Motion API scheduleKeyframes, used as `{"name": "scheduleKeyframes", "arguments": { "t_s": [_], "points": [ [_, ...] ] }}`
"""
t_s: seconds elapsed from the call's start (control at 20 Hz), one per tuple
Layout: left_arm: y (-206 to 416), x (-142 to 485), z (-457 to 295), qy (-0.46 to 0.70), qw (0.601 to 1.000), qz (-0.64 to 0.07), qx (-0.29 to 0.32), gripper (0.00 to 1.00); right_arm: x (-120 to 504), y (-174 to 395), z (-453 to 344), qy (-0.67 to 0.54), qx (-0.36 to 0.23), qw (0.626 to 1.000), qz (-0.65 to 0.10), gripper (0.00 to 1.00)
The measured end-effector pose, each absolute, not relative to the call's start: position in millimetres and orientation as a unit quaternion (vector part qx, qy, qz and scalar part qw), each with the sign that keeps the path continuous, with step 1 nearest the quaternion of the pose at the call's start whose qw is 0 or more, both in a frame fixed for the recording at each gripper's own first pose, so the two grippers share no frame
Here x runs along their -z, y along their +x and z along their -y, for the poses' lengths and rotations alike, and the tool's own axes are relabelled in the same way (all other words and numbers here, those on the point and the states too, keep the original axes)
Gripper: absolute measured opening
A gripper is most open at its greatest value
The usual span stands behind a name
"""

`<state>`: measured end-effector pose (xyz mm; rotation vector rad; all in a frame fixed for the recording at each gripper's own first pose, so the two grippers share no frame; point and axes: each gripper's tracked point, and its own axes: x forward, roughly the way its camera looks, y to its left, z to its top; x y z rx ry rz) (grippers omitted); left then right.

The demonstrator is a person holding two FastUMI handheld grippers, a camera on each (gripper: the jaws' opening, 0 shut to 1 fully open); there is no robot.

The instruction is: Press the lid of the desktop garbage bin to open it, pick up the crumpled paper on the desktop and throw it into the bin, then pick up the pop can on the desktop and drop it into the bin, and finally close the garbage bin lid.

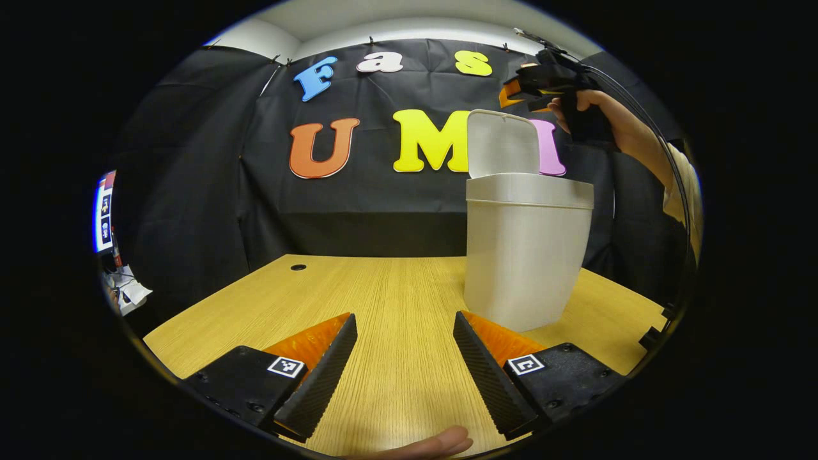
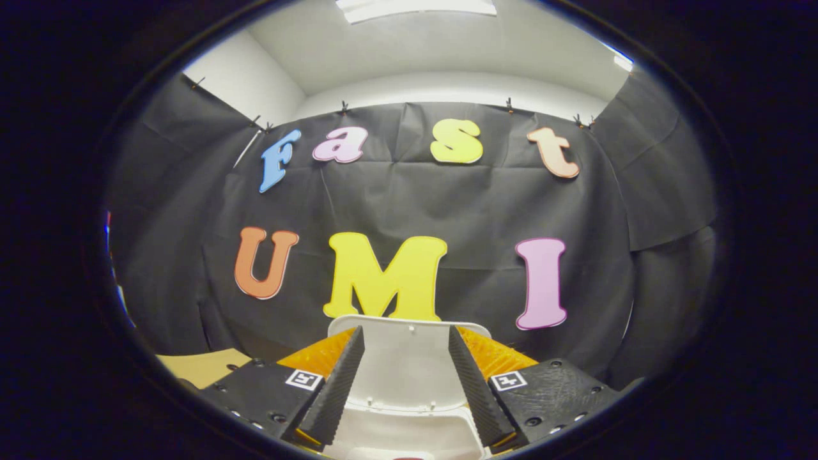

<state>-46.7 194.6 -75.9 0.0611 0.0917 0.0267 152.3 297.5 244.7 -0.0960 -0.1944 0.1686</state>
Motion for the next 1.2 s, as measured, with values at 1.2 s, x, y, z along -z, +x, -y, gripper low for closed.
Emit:
{"name": "scheduleKeyframes", "arguments": {
  "t_s": [1.2],
  "points": [
    [-61.6,72.6,-192.0,0.014,0.999,-0.036,0.0,0.99,-219.8,166.4,-284.3,-0.002,-0.061,0.997,-0.056,0.83]
  ]
}}
